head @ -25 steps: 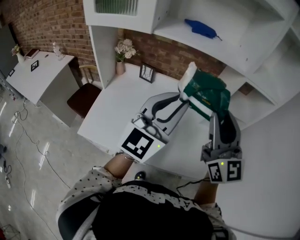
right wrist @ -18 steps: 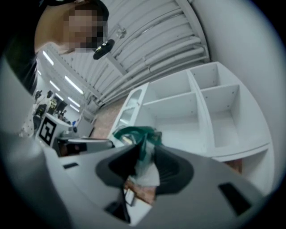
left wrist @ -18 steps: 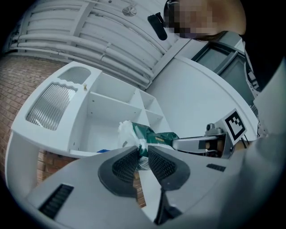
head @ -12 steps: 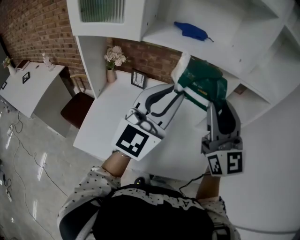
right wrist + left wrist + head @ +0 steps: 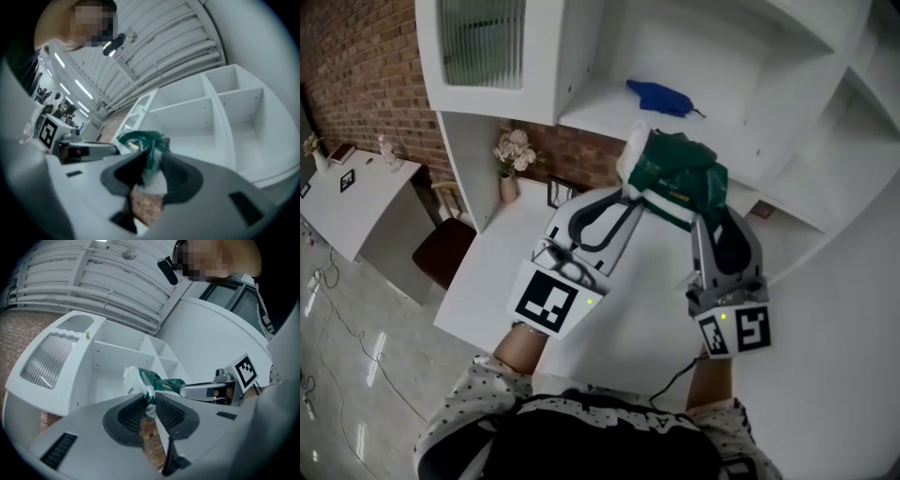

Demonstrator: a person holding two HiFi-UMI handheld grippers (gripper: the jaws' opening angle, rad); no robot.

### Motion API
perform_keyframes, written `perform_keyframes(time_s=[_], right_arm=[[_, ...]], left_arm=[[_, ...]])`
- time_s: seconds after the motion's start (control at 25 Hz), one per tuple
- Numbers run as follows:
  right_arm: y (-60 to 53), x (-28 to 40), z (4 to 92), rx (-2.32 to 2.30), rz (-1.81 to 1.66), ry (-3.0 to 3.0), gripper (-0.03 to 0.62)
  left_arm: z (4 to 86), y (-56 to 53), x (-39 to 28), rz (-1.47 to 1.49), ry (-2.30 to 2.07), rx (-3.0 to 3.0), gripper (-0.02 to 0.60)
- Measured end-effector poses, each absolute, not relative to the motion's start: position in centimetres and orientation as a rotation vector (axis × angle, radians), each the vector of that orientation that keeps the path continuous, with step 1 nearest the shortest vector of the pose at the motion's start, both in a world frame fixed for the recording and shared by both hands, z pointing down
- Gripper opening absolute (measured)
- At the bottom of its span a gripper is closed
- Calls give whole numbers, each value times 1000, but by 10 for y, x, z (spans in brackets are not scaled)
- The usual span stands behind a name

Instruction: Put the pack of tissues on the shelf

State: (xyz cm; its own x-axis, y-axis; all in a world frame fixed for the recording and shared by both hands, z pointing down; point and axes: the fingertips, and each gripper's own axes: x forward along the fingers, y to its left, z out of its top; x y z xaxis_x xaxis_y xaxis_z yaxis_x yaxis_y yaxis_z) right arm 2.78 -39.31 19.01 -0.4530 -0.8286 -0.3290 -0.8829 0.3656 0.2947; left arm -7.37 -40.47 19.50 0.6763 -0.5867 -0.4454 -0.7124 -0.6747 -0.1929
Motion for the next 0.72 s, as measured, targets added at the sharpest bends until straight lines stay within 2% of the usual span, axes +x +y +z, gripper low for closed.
perform_keyframes(time_s=[0.48,0.72], right_arm=[[-399,30,192,-1557,751,2464,146],[-444,66,138,-1550,777,2468,144]], left_arm=[[195,-405,-71,509,1019,-2459,99],[143,-445,-34,491,1041,-2441,100]])
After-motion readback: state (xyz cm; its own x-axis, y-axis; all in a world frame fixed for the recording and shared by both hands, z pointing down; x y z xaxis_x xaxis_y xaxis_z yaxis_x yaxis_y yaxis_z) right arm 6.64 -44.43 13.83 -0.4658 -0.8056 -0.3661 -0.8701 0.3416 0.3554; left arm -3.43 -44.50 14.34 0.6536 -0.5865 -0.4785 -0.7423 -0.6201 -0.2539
